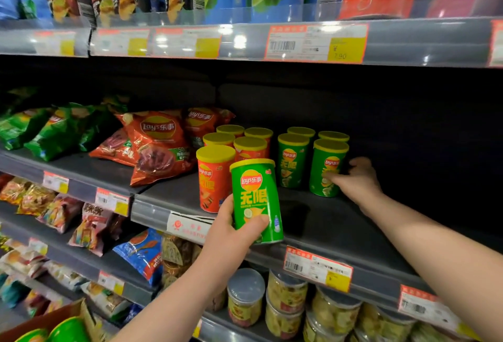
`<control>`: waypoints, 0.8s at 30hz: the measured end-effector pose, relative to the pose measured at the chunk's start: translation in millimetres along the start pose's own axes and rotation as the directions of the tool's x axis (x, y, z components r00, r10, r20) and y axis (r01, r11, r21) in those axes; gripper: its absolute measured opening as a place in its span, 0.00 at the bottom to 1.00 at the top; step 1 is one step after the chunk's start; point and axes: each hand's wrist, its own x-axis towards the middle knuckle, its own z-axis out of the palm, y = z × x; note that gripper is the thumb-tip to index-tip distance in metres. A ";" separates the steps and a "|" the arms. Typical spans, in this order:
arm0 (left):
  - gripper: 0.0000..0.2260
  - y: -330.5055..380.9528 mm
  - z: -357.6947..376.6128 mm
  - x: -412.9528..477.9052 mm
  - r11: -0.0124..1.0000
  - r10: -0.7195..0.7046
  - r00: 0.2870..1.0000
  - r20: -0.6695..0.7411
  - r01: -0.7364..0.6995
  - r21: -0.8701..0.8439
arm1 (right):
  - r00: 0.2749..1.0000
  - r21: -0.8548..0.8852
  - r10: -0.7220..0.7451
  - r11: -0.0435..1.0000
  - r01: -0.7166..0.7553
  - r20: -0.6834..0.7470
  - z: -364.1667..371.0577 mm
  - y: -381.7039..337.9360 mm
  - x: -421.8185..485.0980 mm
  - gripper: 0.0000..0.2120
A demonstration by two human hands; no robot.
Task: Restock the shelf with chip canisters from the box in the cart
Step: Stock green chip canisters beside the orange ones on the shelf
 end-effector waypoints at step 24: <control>0.25 -54.1 -30.2 40.1 0.050 0.428 0.745 0.511 -0.584 0.810 | 0.964 0.109 -0.062 0.993 0.035 0.258 32.5 -28.7 -77.1 0.32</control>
